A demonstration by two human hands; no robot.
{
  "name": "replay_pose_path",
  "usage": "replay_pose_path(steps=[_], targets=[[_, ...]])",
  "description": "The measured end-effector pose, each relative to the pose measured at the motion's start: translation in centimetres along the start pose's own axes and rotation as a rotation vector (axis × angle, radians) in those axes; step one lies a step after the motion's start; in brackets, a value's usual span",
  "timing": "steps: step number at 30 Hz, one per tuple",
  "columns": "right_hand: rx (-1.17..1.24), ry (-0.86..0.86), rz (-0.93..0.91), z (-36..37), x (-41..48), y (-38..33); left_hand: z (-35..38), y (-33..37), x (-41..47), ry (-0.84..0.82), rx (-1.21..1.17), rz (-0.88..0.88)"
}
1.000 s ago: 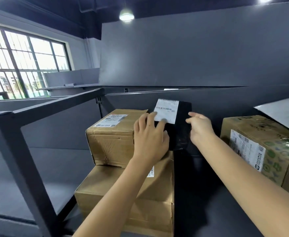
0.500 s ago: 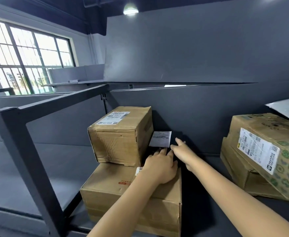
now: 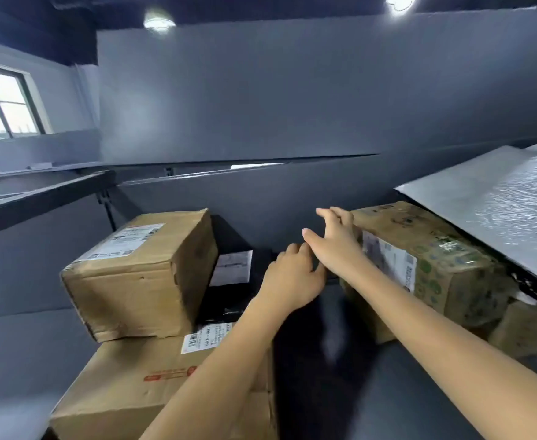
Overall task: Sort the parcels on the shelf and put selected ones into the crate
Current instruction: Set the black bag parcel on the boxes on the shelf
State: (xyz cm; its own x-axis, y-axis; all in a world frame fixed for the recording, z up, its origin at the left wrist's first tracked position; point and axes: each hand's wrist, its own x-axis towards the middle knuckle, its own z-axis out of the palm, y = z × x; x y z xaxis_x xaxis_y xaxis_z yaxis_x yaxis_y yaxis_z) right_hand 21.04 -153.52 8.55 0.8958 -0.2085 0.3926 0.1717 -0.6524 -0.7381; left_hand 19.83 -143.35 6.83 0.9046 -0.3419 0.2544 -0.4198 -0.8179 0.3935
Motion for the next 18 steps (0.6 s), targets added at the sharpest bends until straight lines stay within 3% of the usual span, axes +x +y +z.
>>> replay_pose_path(steps=[5, 9, 12, 16, 18], targets=[[-0.085, 0.136, 0.031, -8.3, -0.9, 1.8, 2.7, 5.8, 2.8, -0.023, -0.200, 0.087], [-0.507, 0.203, 0.057, -13.5, -3.0, 2.7, 4.0, 10.5, 3.9, 0.000, -0.276, 0.208], [-0.883, 0.110, 0.133, -16.1, -4.0, 3.1, 5.0, 13.6, 4.4, 0.041, -0.222, 0.255], [-1.031, -0.087, 0.392, -18.4, -4.0, 4.4, 5.5, 16.1, 4.3, 0.046, -0.206, 0.242], [-1.065, -0.152, 0.420, -18.7, -4.0, 5.3, 5.7, 16.4, 4.3, 0.030, -0.210, 0.259]])
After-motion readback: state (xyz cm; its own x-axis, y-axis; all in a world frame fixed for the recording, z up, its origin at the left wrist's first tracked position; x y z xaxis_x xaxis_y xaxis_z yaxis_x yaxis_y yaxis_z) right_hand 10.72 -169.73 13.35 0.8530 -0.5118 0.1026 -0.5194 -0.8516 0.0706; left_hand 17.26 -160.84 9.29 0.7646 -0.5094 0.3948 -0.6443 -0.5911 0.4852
